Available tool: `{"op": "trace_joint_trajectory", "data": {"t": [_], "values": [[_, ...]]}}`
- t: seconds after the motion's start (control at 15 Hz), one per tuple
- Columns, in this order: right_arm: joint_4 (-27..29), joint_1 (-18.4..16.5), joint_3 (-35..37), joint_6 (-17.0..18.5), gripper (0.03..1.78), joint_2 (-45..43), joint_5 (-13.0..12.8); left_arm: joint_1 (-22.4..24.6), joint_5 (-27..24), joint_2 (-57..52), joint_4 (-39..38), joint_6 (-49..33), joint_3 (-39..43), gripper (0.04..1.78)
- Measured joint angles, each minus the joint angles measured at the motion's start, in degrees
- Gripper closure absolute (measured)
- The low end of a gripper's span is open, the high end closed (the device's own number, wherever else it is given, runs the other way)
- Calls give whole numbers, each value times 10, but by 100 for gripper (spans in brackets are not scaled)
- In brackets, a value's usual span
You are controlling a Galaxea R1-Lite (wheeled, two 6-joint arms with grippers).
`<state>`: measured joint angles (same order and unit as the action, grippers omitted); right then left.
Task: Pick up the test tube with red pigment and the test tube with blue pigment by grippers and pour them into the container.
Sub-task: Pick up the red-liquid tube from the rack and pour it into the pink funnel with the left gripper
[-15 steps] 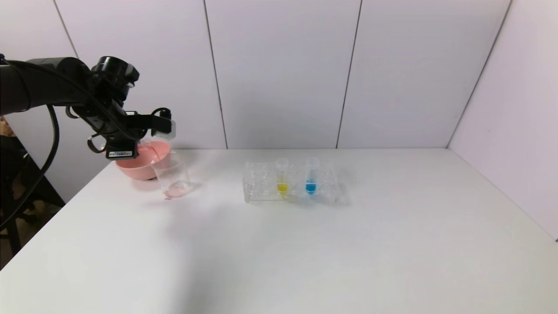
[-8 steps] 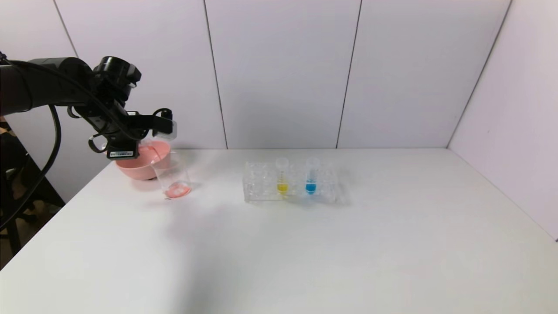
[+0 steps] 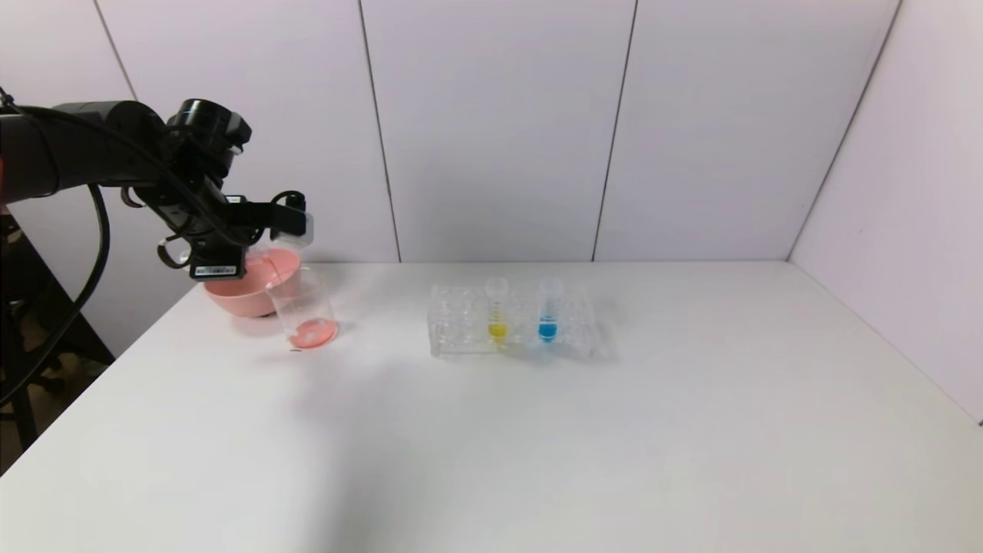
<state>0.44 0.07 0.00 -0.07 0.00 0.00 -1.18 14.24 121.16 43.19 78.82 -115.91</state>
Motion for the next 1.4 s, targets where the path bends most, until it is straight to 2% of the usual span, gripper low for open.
{"op": "trace_joint_trajectory", "data": {"t": [1.4], "values": [[0,0,0,0,4,0,0,-10,25,1,0,2,0,137]]}}
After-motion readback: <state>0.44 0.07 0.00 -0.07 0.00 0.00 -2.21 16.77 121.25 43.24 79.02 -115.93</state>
